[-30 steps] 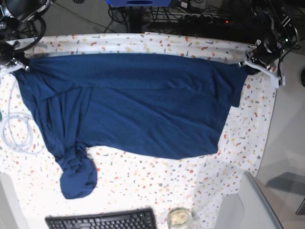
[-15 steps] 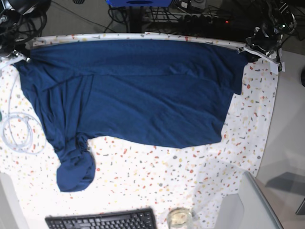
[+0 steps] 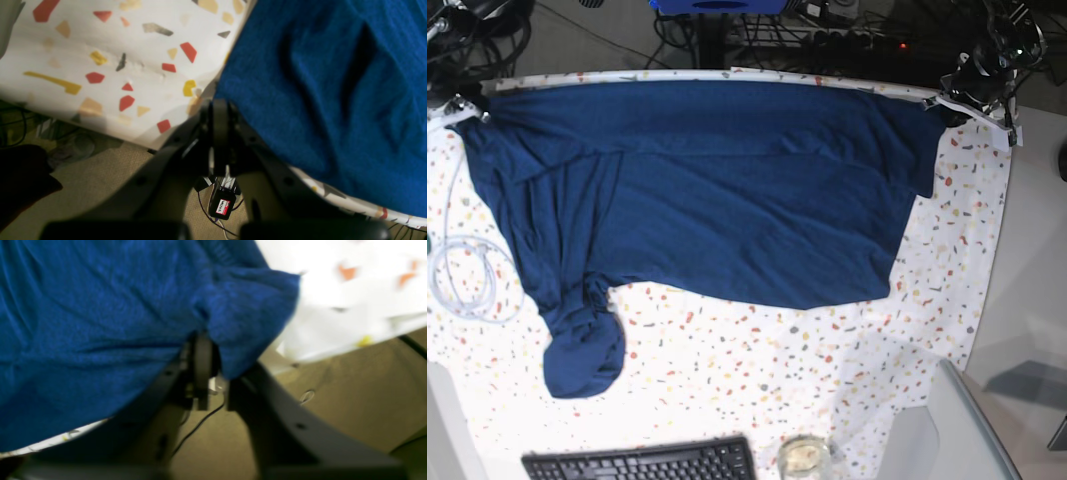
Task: Layout the t-shirt on the table in an organized manner, then fold the t-shirt properly
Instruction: 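Release the shirt and move both grippers to the shirt's side edge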
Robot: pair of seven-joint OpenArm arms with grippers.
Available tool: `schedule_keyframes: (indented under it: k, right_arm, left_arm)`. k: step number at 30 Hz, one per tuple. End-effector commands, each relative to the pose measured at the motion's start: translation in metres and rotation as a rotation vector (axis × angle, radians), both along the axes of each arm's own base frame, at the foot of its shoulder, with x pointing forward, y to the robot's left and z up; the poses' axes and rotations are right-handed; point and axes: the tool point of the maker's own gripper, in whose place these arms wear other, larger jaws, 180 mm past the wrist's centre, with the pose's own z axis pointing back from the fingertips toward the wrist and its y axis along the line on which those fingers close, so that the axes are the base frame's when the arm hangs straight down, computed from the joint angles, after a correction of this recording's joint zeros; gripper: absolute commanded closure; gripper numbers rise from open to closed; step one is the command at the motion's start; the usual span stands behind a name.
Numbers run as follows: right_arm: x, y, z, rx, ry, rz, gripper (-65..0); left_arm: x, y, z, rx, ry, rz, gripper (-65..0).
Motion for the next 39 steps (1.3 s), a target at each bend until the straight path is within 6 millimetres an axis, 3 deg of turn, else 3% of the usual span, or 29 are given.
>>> schedule_keyframes:
  k: [1,4,6,9,12,18,23,24,26,28,30,31,35,36,39]
  right_arm:
    - [0.011,-0.012,0.014,-0.045,-0.048,-0.005,-20.3]
    - [0.011,-0.016,0.022,-0.073,-0.056,-0.001,-38.1]
    - [0.012,-0.017,0.023,-0.077,-0.058,-0.001,-43.2]
    - [0.014,-0.017,0.024,-0.079,-0.064,-0.001,-43.1]
    - [0.017,-0.021,0.026,-0.087,-0.07,0.0,-43.1]
    - [0.038,-0.033,0.041,-0.126,-0.13,-0.001,-43.2]
    - [0.063,-0.043,0.058,-0.198,-0.262,-0.01,-43.8]
    - [0.075,-0.041,0.062,-0.207,-0.303,0.001,-43.8]
    - [0.1,-0.034,0.071,-0.223,-0.369,0.05,-43.4]
    - [0.127,-0.024,0.075,-0.227,-0.411,0.138,-43.1]
    - [0.152,-0.009,0.07,-0.2,-0.423,0.224,-41.4]
    - [0.164,0.0,0.064,-0.18,-0.42,0.267,-37.1]
    - [0.203,0.018,0.048,-0.124,-0.412,0.376,-4.8]
    - [0.209,0.018,0.044,-0.109,-0.411,0.377,0.0]
    - [0.22,0.016,0.033,-0.082,-0.404,0.373,-2.9]
  left_arm:
    - [0.005,0.006,0.009,0.022,-0.03,-0.002,0.0]
    - [0.004,0.006,0.009,0.023,-0.028,-0.001,0.0]
    - [0.0,0.007,0.008,0.024,-0.02,-0.001,-0.8]
    - [-0.001,0.007,0.008,0.025,-0.021,0.0,-22.9]
    - [-0.01,0.025,0.014,0.043,-0.036,0.08,-33.6]
    - [-0.022,0.088,0.05,0.144,-0.121,0.276,-33.6]
    - [-0.006,0.093,0.085,0.225,-0.186,0.228,-33.1]
    - [0.003,0.085,0.087,0.223,-0.197,0.196,-30.8]
    - [0.028,0.059,0.087,0.199,-0.216,0.098,-19.6]
    - [0.057,0.023,0.083,0.155,-0.243,-0.01,0.0]
    - [0.088,-0.016,0.081,0.106,-0.276,-0.115,0.0]
    - [0.104,-0.035,0.078,0.075,-0.29,-0.162,0.0]
    - [0.153,-0.072,0.069,-0.005,-0.318,-0.235,0.0]
    - [0.163,-0.077,0.062,-0.008,-0.304,-0.248,0.0]
    - [0.18,-0.083,0.036,-0.001,-0.242,-0.27,0.0]
